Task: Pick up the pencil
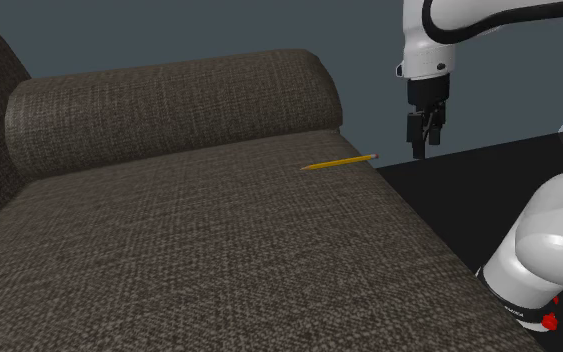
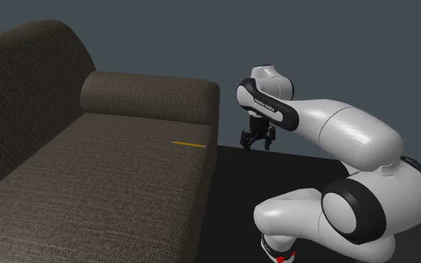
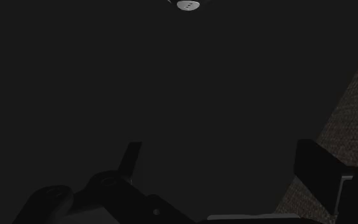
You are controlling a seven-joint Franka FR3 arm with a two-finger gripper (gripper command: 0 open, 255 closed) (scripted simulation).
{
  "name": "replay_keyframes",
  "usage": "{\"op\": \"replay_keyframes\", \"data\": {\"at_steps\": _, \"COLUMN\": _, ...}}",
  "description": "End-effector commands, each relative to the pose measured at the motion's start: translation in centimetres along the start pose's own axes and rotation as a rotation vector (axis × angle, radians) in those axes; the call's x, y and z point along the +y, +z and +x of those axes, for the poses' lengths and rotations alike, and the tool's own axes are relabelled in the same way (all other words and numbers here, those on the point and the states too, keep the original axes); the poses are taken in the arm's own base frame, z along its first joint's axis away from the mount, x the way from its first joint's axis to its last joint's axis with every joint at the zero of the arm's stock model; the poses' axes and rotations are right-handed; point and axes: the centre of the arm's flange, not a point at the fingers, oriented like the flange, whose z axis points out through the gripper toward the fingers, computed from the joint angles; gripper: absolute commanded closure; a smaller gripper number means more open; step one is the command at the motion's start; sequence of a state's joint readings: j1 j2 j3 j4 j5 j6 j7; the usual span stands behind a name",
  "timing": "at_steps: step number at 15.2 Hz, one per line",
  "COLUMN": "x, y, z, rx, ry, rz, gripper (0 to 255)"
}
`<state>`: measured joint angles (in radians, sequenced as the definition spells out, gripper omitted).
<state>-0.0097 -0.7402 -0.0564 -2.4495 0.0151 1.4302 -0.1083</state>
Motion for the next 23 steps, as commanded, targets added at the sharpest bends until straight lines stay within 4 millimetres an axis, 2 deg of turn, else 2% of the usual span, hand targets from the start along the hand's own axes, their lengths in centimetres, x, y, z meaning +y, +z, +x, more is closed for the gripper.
{"op": "replay_keyframes", "data": {"at_steps": 1, "x": 0.0, "y": 0.0, "z": 0.0, "rx": 0.000, "ry": 0.000, "rz": 0.000, "gripper": 0}}
{"op": "replay_keyframes", "data": {"at_steps": 6, "x": -5.7, "y": -3.0, "z": 1.7, "rx": 0.009, "ry": -0.244, "rz": -0.008, "gripper": 0}}
{"op": "replay_keyframes", "data": {"at_steps": 11, "x": -11.6, "y": -6.0, "z": 1.9, "rx": 0.017, "ry": -0.488, "rz": -0.017, "gripper": 0}}
{"op": "replay_keyframes", "data": {"at_steps": 16, "x": -17.5, "y": -8.9, "z": 0.6, "rx": 0.026, "ry": -0.732, "rz": -0.025, "gripper": 0}}
{"op": "replay_keyframes", "data": {"at_steps": 21, "x": -22.8, "y": -11.7, "z": -2.0, "rx": 0.035, "ry": -0.976, "rz": -0.033, "gripper": 0}}
{"op": "replay_keyframes", "data": {"at_steps": 23, "x": -22.9, "y": -11.3, "z": -1.9, "rx": 0.035, "ry": -0.979, "rz": -0.033, "gripper": 0}}
